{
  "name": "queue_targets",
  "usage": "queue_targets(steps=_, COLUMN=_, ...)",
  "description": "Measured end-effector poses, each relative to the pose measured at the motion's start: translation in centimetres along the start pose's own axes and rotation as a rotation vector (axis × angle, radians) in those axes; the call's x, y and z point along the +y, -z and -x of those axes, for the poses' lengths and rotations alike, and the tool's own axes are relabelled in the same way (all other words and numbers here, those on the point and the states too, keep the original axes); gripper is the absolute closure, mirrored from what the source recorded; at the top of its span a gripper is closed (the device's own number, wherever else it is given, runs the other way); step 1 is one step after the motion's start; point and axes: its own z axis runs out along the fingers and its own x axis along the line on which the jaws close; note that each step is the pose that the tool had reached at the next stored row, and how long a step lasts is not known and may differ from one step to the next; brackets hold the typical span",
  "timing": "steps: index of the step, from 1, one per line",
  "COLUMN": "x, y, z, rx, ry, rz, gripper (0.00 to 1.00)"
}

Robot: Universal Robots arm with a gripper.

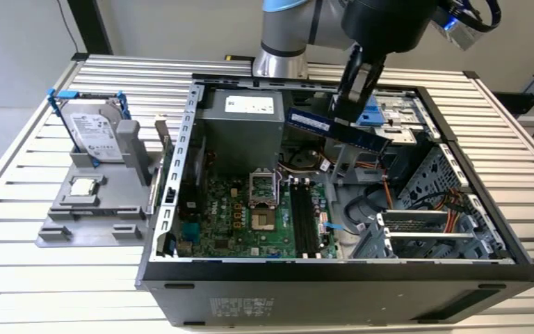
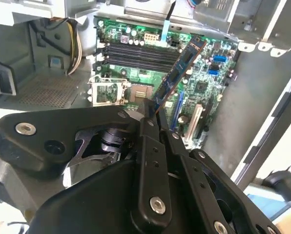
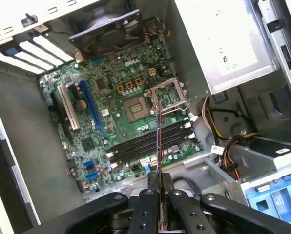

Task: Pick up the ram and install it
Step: 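Insert the ram into the slot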

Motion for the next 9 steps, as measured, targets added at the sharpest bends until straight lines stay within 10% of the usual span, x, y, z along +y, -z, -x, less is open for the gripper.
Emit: queue_targets(steps=9, x=0.00, y=0.00, z=0.00, rx=-0.0080, ry=-0.161, rz=0.0064, gripper=1.00)
